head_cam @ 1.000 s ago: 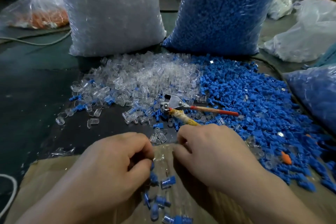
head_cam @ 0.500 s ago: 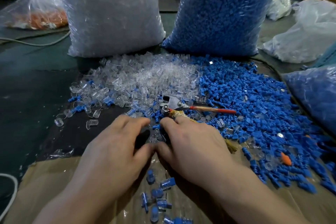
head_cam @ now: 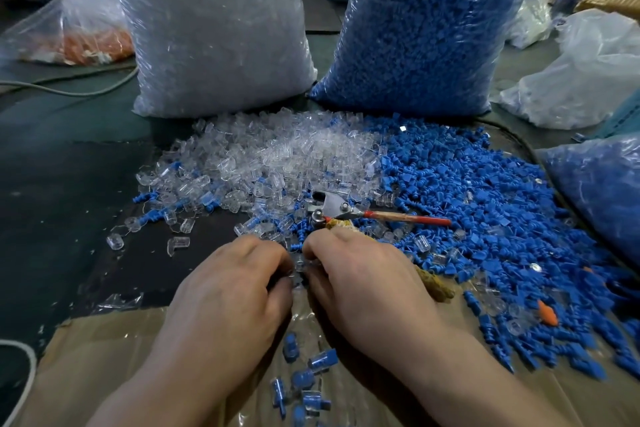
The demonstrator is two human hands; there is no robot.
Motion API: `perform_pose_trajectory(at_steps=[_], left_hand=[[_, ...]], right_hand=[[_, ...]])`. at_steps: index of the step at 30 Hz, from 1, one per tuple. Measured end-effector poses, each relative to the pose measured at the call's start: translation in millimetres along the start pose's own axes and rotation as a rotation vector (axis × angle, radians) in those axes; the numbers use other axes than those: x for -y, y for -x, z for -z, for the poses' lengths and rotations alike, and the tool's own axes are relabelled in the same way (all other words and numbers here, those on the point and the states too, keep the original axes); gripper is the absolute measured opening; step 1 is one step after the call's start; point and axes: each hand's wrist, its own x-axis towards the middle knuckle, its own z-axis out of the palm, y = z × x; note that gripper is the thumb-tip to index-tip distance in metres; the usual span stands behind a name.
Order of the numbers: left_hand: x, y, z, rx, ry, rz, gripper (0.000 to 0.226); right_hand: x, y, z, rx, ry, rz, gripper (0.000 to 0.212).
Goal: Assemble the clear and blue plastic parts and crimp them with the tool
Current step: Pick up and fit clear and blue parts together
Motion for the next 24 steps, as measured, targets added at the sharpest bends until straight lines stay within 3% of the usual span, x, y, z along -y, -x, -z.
perform_pose_trajectory(at_steps=[5,9,14,19,22,24], left_hand=[[-0.9,1.4,-0.8,-0.071,0.154,0.089,0.014],[-3.6,3.9,0.8,-0.103,0.217,0.044,0.021],[-8.2,6.6,3.5,-0.138,0.309,0.069,0.008],[-6.9,6.2,0.5,-0.114,0.285,0.109,0.016],[-7.5,6.3,2.0,-0.102,0.285,0.115,0.016],[-6.6,5.7,1.0,-0.1,0.287,0.122,0.016]], right_hand=[[0.5,1.6,1.6,-0.04,-0.073,-0.006,0.019],[-8.9,2.4,9.8,-0.228,-0.047,-0.081,0.022],[-53.3,-6.9,41.9,-0.273,0.164,-0.516,0.058],[-94.0,-33.1,51.1,0.001,0.217,-0.745,0.098],[-105.5,-43.4,49.3,0.124,0.187,-0.756,0.114],[-104.6,-47.1,43.5,0.161,0.253,-0.714,0.113]])
